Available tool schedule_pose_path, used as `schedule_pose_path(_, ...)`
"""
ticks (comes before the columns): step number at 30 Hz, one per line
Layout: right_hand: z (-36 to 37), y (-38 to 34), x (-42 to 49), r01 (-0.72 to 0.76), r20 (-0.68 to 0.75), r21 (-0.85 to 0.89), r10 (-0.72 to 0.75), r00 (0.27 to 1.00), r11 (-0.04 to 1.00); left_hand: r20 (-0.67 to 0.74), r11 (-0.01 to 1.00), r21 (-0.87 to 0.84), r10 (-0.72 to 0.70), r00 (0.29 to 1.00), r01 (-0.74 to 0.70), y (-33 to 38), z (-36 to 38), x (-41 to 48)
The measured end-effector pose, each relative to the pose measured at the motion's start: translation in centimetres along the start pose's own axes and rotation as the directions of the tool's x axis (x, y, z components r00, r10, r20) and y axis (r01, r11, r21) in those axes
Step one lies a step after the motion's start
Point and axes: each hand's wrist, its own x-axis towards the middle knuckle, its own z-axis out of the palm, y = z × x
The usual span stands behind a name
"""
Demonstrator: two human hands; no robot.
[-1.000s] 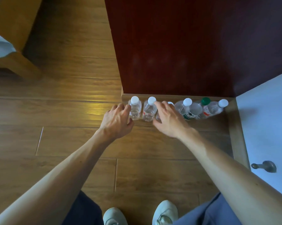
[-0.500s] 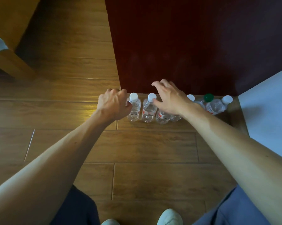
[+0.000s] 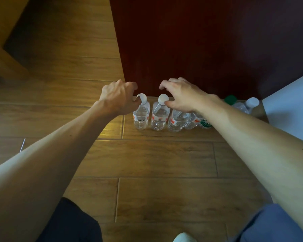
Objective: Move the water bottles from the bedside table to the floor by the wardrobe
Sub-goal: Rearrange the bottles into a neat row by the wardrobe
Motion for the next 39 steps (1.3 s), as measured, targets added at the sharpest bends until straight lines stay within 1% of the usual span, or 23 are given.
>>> schedule_pose_path(5, 0.8, -0.2, 1.3, 0.025, 0.042, -0.039, -0.024, 0.999, 0.999, 0.026, 0.999, -0.001, 0.035, 0.999, -0.035, 0.5, 1.5, 0.3)
schedule_pose_path(8, 0.9, -0.8, 1.8, 0.038, 0.069, -0.055, -0.034, 0.997, 0.998, 0.056, 0.998, 0.035, 0.055, 0.997, -0.057, 1.6, 1.6, 0.6)
schedule_pose_path(13, 1.1, -1.7, 2.1, 0.045, 0.057, -0.074, -0.041, 0.998, 0.996, 0.097, 0.995, 0.085, 0.042, 0.994, -0.050, 2.4, 1.7, 0.9)
schedule_pose_path(20, 1.2, -1.6, 2.2, -0.012, 0.074, -0.059, 0.016, 0.997, 0.998, 0.077, 0.996, 0.057, 0.058, 0.995, -0.062, 2.2, 1.8, 0.6)
schedule_pose_path(25, 2.0, -1.2, 2.2, -0.034, 0.031, -0.094, 0.037, 0.999, 0.995, 0.062, 0.998, 0.023, 0.057, 0.996, -0.059, 1.9, 2.1, 0.4)
schedule_pose_path(32, 1.7, -0.9, 1.9, -0.081, 0.028, 0.006, 0.080, 0.996, 0.997, 0.052, 0.998, 0.013, 0.068, 0.996, -0.069, 2.0, 1.7, 0.3)
schedule_pose_path(39, 1.4, -0.7, 1.4, -0.111, 0.036, 0.034, 0.110, 0.993, 0.993, 0.058, 0.998, -0.011, 0.059, 0.997, -0.059, 1.4, 1.4, 0.5)
